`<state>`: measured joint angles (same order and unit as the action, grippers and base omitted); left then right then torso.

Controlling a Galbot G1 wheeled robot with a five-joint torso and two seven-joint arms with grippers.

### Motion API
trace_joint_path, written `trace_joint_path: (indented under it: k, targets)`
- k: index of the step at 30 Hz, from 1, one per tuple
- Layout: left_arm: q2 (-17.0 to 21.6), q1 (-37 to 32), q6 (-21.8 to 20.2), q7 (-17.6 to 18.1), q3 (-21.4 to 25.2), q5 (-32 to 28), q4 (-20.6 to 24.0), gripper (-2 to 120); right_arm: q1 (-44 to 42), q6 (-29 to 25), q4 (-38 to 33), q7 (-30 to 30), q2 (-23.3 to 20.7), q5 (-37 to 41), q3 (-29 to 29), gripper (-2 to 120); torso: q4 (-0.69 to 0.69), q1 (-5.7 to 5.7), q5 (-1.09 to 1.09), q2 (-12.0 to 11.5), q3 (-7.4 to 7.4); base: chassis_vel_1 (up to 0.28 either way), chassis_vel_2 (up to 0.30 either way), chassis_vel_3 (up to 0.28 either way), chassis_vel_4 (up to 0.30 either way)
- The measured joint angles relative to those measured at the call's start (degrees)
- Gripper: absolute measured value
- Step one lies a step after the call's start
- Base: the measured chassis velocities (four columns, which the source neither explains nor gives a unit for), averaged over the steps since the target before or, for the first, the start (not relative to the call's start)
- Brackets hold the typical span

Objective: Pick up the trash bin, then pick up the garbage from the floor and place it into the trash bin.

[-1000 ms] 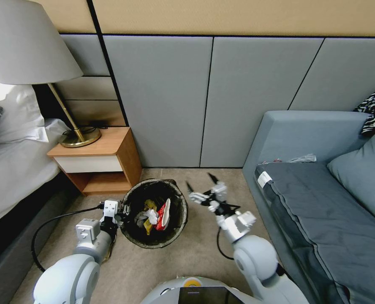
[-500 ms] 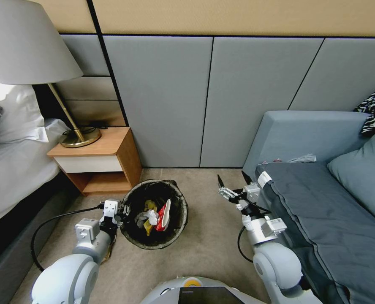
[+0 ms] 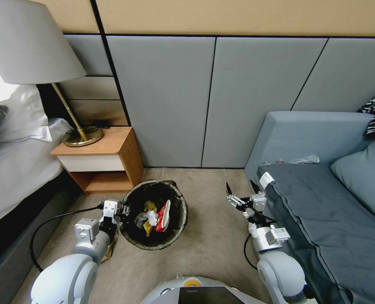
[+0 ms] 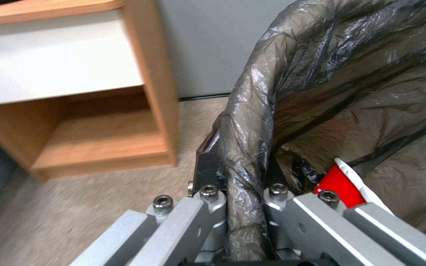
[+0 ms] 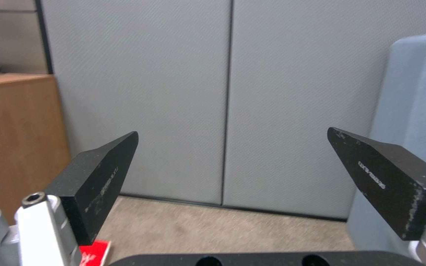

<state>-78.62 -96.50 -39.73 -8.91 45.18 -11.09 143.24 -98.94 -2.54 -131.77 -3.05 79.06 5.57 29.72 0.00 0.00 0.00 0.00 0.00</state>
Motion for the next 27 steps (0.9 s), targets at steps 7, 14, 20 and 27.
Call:
trace_joint_path:
  k: [7,14,20,27]
  targets:
    - [-0.33,-0.25,-0.1,0.05,-0.27,0.36,0.0,1,-1.79,-1.88,0.17,0.01,0.63,-0.03,0.73,100,0.0,0.0,0.0,0.0,0.0,0.06,0.062,0.06,0.067]
    - [-0.46,-0.68,-0.12,0.09,-0.26,0.54,0.0,1,-2.08,-2.82,0.61,0.0,0.98,-0.11,0.99,100,0.01,0.0,0.0,0.0,0.0,0.072,0.08,0.075,0.067]
    - [-0.51,-0.73,-0.13,0.09,-0.26,0.65,0.0,1,-2.22,-3.14,0.82,-0.01,1.04,-0.11,1.16,100,0.0,0.0,0.0,0.0,0.0,0.066,0.071,0.075,0.066]
    - [-0.63,-0.8,-0.13,0.11,-0.41,0.94,0.0,1,-2.33,-3.46,1.32,-0.06,1.01,-0.05,1.54,100,0.0,0.0,0.0,0.0,0.0,0.067,0.06,0.083,0.078]
